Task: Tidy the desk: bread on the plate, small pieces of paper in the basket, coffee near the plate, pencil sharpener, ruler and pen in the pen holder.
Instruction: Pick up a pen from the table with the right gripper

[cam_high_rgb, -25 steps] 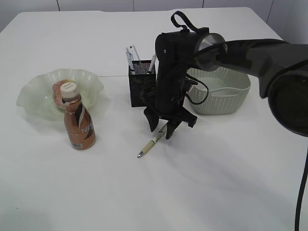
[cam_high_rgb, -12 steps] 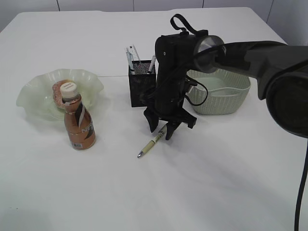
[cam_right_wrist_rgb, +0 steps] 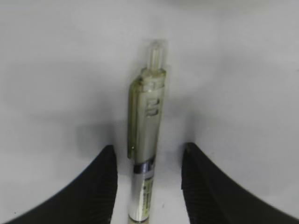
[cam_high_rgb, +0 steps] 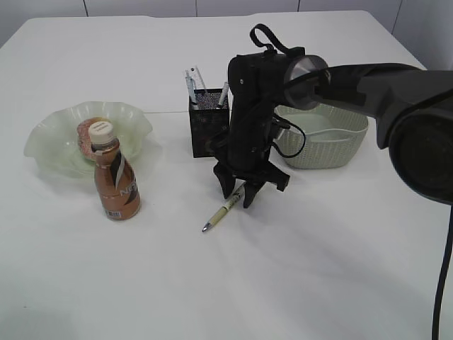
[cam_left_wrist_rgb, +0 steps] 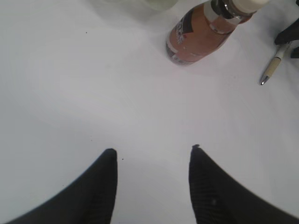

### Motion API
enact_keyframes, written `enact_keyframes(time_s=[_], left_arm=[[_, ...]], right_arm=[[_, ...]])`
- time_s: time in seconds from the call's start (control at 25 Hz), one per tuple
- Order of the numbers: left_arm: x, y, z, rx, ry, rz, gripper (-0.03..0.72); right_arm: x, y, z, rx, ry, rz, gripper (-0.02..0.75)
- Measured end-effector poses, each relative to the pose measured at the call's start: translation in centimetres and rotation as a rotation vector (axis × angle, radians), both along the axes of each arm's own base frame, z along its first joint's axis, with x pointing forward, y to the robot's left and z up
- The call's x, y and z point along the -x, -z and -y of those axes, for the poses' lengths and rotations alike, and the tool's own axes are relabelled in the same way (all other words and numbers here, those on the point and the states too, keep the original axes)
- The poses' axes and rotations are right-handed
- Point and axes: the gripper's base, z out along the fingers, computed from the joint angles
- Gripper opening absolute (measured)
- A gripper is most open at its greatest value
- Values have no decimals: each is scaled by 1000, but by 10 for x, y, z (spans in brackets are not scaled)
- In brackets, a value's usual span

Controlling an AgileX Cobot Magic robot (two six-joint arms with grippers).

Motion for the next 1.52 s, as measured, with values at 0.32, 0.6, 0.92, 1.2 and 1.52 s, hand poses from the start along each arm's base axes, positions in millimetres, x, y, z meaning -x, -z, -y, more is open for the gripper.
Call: enact_keyframes(time_s=[0.32, 0.6, 0.92, 1.2, 1.52], left_arm=[[0, 0, 0, 0, 0, 0, 364], [0, 0, 0, 0, 0, 0, 354], [1, 0, 0, 1, 3, -10, 319], [2, 1, 0, 1, 5, -18, 313], [2, 1, 0, 2, 8, -25, 311]], right_arm=[[2, 1, -2, -20, -88, -13, 78], [3, 1, -6, -63, -224, -9, 67], [4, -8, -6, -91, -477, 45, 67], [2, -61, 6, -66, -657, 192, 64], [-1, -111, 31, -135, -748, 316, 64]])
